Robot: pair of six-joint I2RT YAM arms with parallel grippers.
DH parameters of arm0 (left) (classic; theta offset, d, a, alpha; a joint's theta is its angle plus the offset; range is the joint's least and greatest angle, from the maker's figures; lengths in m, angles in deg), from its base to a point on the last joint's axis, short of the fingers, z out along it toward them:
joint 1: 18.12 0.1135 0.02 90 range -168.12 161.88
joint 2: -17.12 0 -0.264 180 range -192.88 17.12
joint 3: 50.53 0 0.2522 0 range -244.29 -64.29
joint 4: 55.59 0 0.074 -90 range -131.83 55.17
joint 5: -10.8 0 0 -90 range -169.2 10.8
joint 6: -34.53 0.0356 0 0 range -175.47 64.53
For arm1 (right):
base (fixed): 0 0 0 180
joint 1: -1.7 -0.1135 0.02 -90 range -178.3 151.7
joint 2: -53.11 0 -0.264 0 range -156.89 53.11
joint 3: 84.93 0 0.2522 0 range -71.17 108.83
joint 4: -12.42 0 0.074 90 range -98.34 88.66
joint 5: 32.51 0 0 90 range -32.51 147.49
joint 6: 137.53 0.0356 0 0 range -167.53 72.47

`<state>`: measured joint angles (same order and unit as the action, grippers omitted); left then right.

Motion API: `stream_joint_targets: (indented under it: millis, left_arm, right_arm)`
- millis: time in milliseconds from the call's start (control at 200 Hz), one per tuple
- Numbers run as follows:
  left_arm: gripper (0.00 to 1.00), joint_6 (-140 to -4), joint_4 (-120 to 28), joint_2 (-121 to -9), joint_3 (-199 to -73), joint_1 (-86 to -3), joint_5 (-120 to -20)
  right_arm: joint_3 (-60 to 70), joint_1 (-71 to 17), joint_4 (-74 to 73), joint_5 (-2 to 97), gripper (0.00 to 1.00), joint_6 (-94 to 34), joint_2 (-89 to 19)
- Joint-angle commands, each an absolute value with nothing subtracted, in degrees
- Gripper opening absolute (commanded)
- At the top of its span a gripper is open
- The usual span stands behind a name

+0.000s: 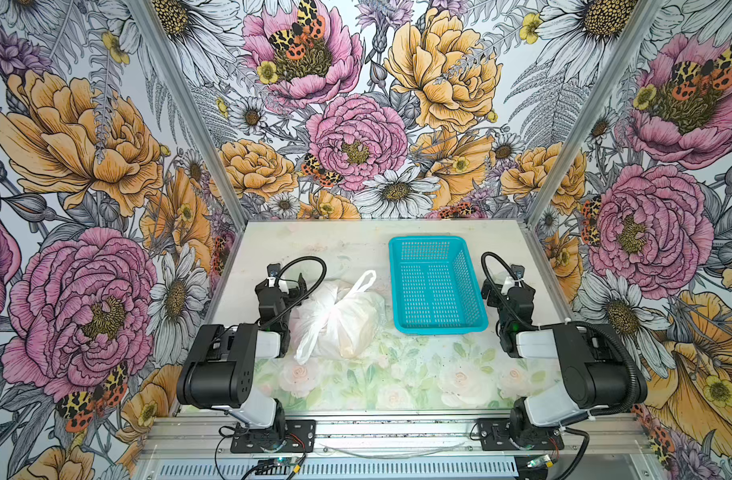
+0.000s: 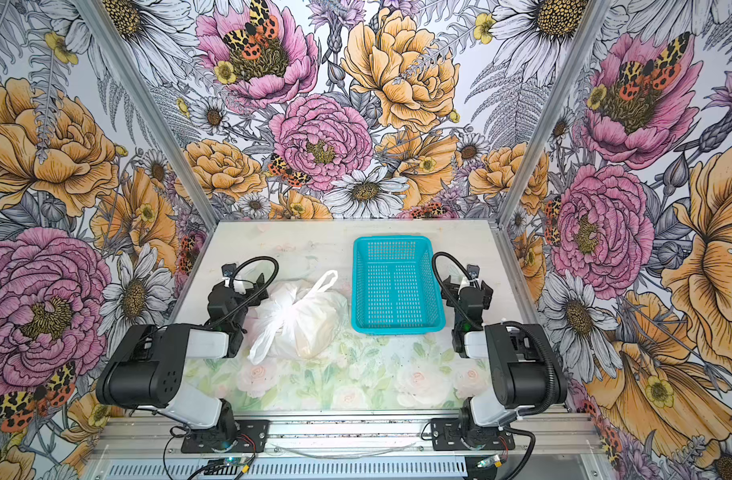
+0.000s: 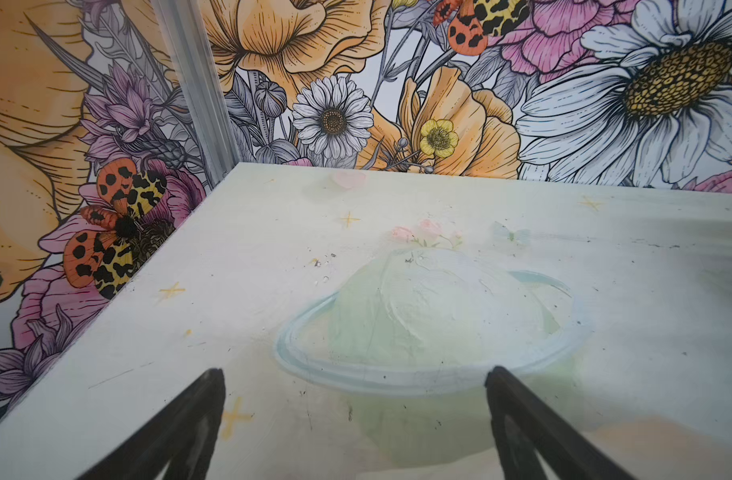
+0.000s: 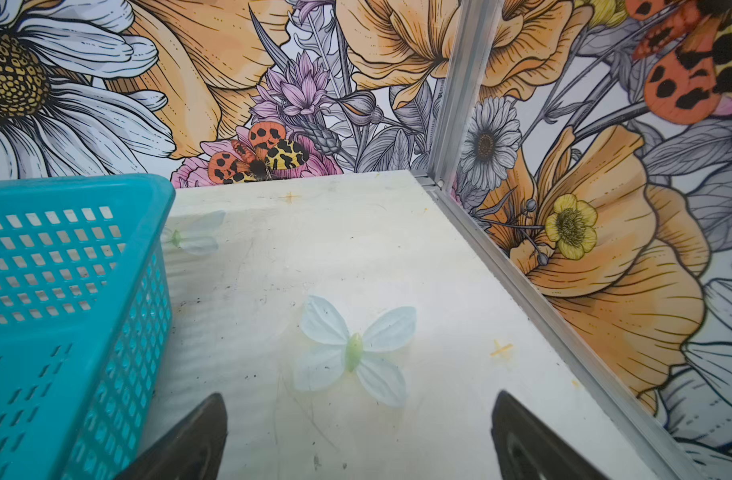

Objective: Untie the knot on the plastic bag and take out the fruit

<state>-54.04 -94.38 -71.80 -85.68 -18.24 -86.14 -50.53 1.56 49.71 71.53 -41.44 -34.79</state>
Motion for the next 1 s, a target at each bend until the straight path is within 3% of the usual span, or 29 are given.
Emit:
stream_joint_targets:
  millis: [0, 996]
  left_arm:
    - [0.99, -54.8, -96.1, -71.3, -85.5, -18.1, -85.3]
    - [0.98, -54.2, -95.7, -71.6, -85.8, -18.8, -86.8]
  right_arm:
    - [-50.1, 0.1, 51.5, 70.4, 0.99, -43.4, -34.9]
    - [-50.9, -0.2, 51.1, 71.5, 0.99, -43.4, -32.4]
